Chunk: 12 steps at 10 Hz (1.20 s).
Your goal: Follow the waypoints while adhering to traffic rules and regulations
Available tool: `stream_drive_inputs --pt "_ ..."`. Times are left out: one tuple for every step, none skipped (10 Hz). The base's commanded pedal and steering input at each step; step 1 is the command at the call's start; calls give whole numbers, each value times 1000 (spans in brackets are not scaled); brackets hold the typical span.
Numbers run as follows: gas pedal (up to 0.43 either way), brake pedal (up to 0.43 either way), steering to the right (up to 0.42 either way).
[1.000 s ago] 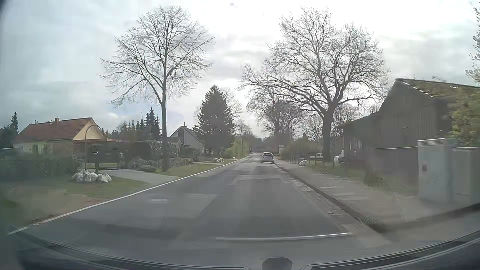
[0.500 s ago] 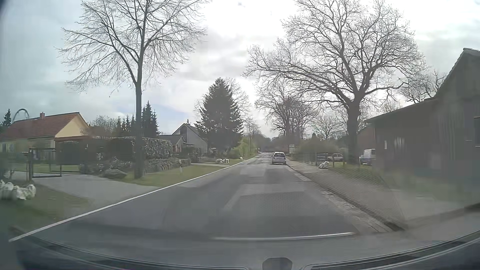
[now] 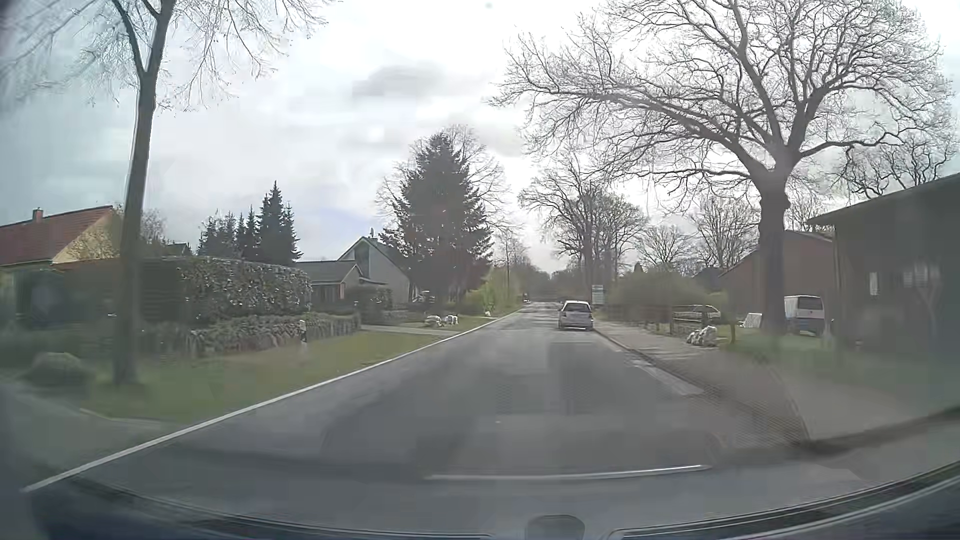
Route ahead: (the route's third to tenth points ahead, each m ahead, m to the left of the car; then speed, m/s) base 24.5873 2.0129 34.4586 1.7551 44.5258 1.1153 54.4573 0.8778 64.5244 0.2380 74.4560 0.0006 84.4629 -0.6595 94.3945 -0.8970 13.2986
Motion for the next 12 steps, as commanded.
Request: stream_drive_inputs --pt "157 0 -10" --pt "157 0 -8" --pt "150 0 -7" --pt "138 0 -3" --pt "118 6 -2" --pt "98 0 -2" --pt "98 0 0" --pt "98 0 0" --pt "98 0 1" --pt "98 0 1" --pt "98 0 2" --pt "98 0 2"
